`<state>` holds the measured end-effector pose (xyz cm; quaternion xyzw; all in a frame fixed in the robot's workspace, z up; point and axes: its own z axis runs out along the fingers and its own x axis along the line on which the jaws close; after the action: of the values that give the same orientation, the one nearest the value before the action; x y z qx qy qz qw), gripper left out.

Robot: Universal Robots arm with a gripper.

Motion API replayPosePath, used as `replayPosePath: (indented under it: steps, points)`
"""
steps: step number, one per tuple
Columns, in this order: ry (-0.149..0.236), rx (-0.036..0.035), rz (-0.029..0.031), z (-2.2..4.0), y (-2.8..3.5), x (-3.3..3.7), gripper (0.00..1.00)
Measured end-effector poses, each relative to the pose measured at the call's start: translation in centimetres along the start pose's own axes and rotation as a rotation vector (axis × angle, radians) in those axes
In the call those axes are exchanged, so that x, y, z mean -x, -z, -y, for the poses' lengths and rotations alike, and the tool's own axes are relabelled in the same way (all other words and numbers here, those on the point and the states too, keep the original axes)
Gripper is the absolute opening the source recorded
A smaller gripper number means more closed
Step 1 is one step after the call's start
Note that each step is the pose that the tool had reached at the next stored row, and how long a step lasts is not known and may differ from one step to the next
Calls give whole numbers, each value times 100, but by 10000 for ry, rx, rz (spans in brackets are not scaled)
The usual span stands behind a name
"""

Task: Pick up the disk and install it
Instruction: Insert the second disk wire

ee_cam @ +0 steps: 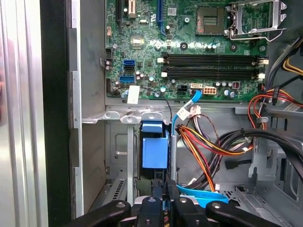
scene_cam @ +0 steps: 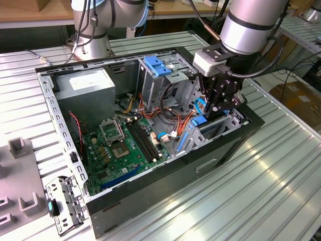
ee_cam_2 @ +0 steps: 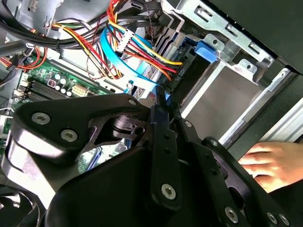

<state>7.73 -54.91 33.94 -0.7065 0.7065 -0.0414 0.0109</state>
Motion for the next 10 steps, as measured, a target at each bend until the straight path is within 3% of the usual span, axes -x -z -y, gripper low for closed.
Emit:
replayPosePath:
  steps: [4, 5, 6, 10]
  points:
    - [-1, -1, 8, 0, 1, -1, 17]
    - [-1, -1, 8, 2, 19, -1, 17]
    - [0, 0, 5, 3, 40, -2, 24]
    - [0, -1, 4, 9, 120, -6, 24]
